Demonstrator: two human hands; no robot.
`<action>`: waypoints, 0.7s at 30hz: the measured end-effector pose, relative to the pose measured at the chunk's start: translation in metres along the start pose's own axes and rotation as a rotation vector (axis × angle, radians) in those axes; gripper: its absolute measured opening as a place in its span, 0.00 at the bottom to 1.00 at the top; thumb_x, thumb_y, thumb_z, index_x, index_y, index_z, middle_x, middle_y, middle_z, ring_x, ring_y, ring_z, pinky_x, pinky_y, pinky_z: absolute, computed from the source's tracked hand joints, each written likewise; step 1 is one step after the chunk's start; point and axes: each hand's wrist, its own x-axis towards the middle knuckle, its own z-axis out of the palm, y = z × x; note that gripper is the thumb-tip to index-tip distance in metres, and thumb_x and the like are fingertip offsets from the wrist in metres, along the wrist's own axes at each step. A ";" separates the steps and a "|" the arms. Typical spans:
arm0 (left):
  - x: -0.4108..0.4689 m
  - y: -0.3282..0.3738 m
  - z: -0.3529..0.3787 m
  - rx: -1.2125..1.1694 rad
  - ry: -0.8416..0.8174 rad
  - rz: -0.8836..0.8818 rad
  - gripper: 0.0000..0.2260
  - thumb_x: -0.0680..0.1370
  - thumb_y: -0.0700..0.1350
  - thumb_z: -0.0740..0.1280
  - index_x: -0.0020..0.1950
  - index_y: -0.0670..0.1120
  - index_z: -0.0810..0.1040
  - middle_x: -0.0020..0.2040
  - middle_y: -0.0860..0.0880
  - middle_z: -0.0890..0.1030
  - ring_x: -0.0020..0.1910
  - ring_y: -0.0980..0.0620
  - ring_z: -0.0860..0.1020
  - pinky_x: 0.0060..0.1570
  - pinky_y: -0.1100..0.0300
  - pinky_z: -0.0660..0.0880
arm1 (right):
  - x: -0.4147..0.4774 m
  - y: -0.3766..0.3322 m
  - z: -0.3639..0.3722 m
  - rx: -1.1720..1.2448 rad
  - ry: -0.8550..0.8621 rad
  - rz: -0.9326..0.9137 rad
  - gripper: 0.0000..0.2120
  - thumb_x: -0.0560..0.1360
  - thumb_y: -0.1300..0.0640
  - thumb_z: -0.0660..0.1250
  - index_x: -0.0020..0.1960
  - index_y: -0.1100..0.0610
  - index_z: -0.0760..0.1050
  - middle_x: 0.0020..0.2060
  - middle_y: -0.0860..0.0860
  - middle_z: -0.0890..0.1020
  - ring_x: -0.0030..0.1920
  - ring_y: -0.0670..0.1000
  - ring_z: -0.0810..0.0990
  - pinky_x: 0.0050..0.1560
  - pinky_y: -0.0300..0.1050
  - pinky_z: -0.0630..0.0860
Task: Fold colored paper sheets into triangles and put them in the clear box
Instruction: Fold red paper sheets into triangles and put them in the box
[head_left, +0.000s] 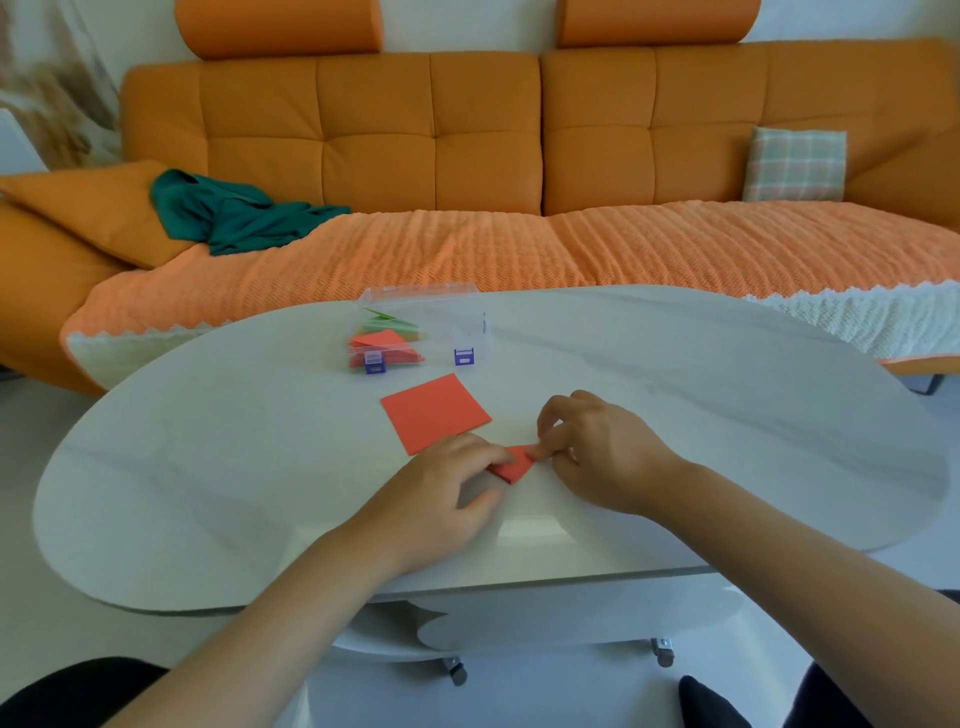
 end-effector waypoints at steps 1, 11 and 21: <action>0.000 -0.002 -0.002 -0.032 0.017 -0.023 0.15 0.79 0.44 0.66 0.65 0.56 0.77 0.59 0.62 0.77 0.61 0.64 0.73 0.62 0.69 0.67 | 0.001 -0.001 0.000 0.008 0.013 -0.019 0.15 0.76 0.57 0.60 0.48 0.52 0.86 0.52 0.46 0.81 0.48 0.53 0.75 0.41 0.42 0.65; 0.008 0.007 -0.002 0.174 -0.087 0.007 0.17 0.75 0.49 0.58 0.61 0.57 0.78 0.53 0.59 0.71 0.55 0.59 0.66 0.58 0.59 0.69 | 0.004 -0.002 0.003 0.012 0.066 -0.079 0.12 0.71 0.61 0.62 0.42 0.55 0.85 0.47 0.47 0.83 0.42 0.54 0.76 0.40 0.41 0.65; -0.006 0.007 -0.014 0.139 -0.162 -0.021 0.19 0.73 0.52 0.58 0.62 0.60 0.78 0.62 0.66 0.70 0.62 0.65 0.69 0.64 0.65 0.67 | 0.003 0.002 0.006 0.016 0.097 -0.070 0.09 0.75 0.60 0.67 0.42 0.54 0.85 0.48 0.48 0.83 0.42 0.55 0.77 0.40 0.44 0.69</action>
